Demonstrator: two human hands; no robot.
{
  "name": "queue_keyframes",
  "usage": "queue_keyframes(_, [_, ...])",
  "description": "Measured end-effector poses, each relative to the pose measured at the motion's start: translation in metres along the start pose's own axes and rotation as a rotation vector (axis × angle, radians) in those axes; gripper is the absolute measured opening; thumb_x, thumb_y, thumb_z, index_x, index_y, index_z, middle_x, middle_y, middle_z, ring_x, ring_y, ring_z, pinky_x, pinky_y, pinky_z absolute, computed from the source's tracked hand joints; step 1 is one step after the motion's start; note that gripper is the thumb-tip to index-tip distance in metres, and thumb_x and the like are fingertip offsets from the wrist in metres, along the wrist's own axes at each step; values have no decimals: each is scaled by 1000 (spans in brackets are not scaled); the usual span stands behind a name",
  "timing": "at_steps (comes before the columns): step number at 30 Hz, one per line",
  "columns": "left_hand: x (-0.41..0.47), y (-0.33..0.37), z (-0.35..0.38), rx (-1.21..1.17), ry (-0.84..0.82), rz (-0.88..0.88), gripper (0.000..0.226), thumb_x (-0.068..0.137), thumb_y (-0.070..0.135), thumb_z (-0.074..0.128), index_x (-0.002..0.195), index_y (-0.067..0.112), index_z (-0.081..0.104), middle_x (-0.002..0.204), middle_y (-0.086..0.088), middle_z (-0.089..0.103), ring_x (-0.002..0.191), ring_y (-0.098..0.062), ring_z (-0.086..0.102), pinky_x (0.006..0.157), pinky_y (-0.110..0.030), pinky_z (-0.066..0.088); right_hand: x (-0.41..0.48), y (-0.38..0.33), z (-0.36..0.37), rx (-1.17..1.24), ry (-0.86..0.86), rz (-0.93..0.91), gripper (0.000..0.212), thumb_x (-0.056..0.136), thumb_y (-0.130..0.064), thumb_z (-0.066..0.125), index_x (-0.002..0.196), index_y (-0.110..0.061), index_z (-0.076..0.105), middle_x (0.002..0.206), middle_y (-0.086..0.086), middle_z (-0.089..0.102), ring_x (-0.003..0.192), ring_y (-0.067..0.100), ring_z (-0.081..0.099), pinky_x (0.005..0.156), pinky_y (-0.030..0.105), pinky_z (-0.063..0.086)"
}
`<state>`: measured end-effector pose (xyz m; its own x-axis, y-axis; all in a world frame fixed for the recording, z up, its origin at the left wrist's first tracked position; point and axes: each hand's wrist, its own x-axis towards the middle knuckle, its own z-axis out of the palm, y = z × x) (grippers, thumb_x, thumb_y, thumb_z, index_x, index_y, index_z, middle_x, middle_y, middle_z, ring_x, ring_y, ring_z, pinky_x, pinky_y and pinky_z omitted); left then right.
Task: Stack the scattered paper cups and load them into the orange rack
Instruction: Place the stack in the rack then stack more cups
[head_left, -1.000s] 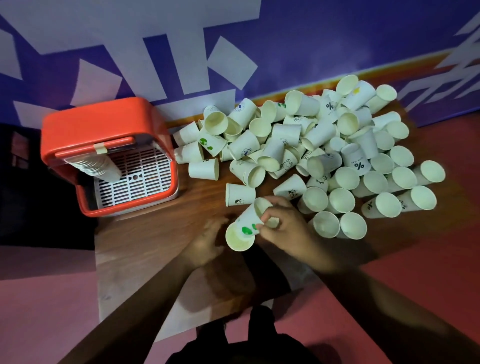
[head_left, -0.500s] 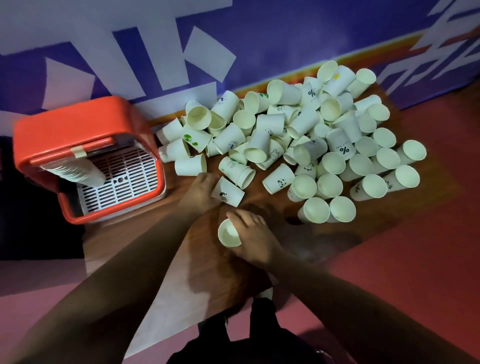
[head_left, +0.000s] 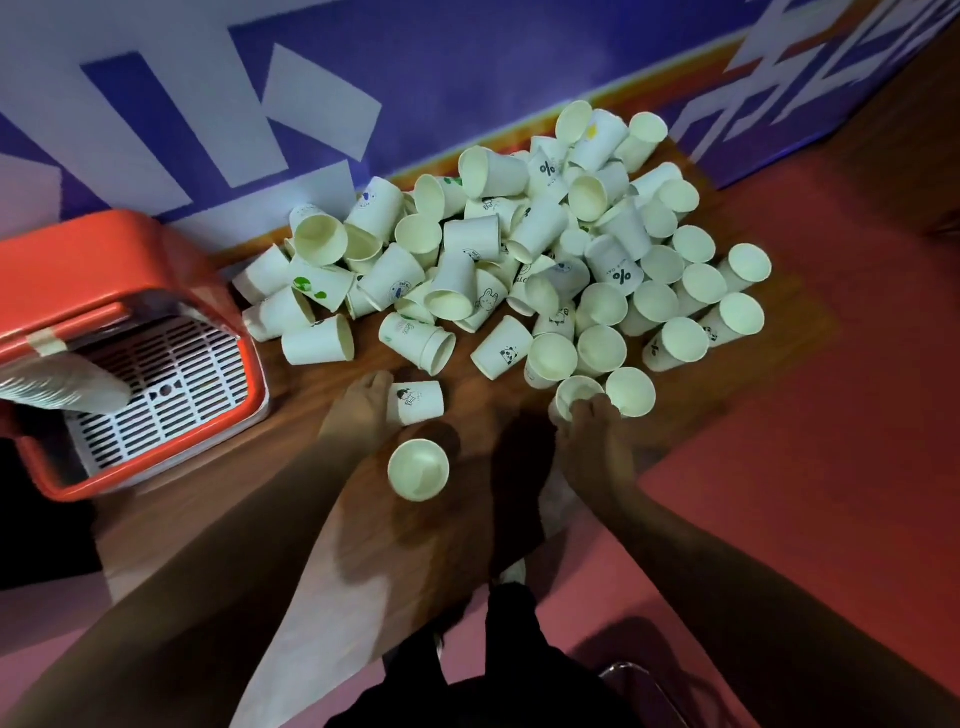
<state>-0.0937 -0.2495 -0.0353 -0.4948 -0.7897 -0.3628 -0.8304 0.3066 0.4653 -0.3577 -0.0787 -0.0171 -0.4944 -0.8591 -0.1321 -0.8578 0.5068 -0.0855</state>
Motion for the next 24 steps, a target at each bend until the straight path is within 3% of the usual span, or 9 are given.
queue_keyframes(3, [-15, -4, -7, -150, 19, -62, 66, 76, 31, 83, 129, 11, 48, 126, -10, 53, 115, -28, 53, 93, -38, 45, -1, -5, -2, 62, -42, 57, 8, 83, -5, 60, 83, 1, 66, 87, 16, 62, 82, 34, 60, 63, 36, 44])
queue_keyframes(5, [-30, -5, -16, -239, 41, -106, 64, 80, 34, 80, 132, 17, 47, 124, -2, 46, 113, -20, 47, 93, -34, 42, -3, -5, -1, 80, 3, -29, 3, 75, 3, 64, 72, 3, 63, 78, 18, 60, 73, 37, 58, 57, 37, 45])
queue_keyframes(8, [-55, -3, -31, -423, 133, -180, 49, 85, 39, 75, 125, 25, 51, 124, -1, 44, 111, -18, 47, 94, -38, 43, -9, -4, -9, 118, 150, -191, 13, 68, 2, 66, 61, 0, 55, 67, 17, 54, 59, 33, 53, 51, 35, 37])
queue_keyframes(11, [-78, 4, -44, -585, 166, -179, 55, 84, 43, 76, 132, 34, 51, 135, -1, 45, 119, -19, 52, 103, -42, 47, -10, -11, -19, 275, 249, -240, 13, 75, -13, 55, 66, -3, 55, 74, 14, 52, 67, 33, 50, 62, 40, 42])
queue_keyframes(14, [-100, 18, -56, -736, 133, -65, 70, 81, 42, 80, 139, 33, 43, 133, 6, 54, 117, -9, 57, 89, -21, 53, -6, -26, -33, 395, 233, -204, 14, 74, -19, 57, 75, -6, 63, 85, 12, 57, 81, 33, 54, 75, 46, 48])
queue_keyframes(17, [-112, 31, -56, -642, 116, 56, 55, 79, 45, 80, 124, 29, 53, 121, 11, 58, 112, -8, 58, 84, -22, 53, -1, -37, -45, 506, 267, -239, 8, 72, -15, 67, 78, -9, 67, 103, 9, 57, 99, 29, 57, 87, 42, 49])
queue_keyframes(21, [-117, 29, -39, -380, 96, 150, 73, 71, 68, 73, 130, 31, 53, 120, 15, 52, 114, -9, 49, 94, -29, 43, 1, -53, -61, 681, 315, -330, 11, 71, -8, 75, 78, -11, 68, 125, 10, 51, 116, 12, 49, 91, 25, 47])
queue_keyframes(24, [-115, 25, -14, -302, 52, 156, 77, 72, 54, 80, 138, 29, 48, 130, 16, 47, 121, -10, 43, 101, -35, 42, -3, -64, -65, 779, 236, -336, 12, 71, -9, 75, 80, -12, 66, 133, 9, 48, 117, -2, 44, 87, 19, 47])
